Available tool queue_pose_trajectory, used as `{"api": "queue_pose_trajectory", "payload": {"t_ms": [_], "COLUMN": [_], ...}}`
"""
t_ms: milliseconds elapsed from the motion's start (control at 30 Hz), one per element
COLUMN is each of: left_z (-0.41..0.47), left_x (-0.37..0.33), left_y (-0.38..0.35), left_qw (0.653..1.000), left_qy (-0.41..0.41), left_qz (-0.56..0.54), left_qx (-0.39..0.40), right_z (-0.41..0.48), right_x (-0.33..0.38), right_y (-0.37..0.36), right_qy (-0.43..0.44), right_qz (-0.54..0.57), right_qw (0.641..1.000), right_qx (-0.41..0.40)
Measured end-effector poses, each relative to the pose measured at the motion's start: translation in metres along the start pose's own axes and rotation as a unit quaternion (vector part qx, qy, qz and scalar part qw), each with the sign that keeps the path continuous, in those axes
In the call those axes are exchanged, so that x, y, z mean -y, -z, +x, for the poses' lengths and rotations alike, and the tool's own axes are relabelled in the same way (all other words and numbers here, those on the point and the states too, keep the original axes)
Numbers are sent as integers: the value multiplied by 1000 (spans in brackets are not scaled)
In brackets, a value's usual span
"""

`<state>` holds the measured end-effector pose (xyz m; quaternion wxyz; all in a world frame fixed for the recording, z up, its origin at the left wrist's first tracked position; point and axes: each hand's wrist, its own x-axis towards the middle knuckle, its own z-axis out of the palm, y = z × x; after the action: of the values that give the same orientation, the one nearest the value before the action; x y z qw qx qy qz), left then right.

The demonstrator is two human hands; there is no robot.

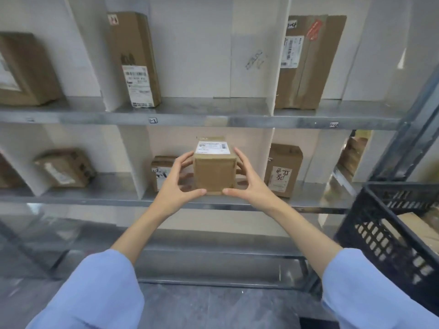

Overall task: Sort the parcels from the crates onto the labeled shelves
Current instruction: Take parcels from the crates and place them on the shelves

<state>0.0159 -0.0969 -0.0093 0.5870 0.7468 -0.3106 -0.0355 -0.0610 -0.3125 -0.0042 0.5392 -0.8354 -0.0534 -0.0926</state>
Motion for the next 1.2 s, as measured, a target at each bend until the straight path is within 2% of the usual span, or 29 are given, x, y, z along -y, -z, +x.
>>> {"api": "queue_pose_trajectory", "payload": {"t_ms": [300, 700, 1000, 1200], "left_z": [-66, -149, -184, -195], "left_x": [11, 8, 2, 3], "left_y": [77, 146, 194, 217], "left_qw": [1000, 999, 996, 989], "left_qy": [-7, -7, -21, -15], "left_qz": [-20, -27, 47, 111], "left_qx": [-14, -44, -68, -97], "right_z": [-5, -20, -13, -4], "right_x": [42, 87, 120, 129], "right_y": [-89, -180, -234, -254], "right_qy": [32, 23, 68, 53], "right_qz": [-39, 49, -23, 10], "right_qw": [998, 997, 996, 997], "right_qx": [49, 52, 45, 62]}}
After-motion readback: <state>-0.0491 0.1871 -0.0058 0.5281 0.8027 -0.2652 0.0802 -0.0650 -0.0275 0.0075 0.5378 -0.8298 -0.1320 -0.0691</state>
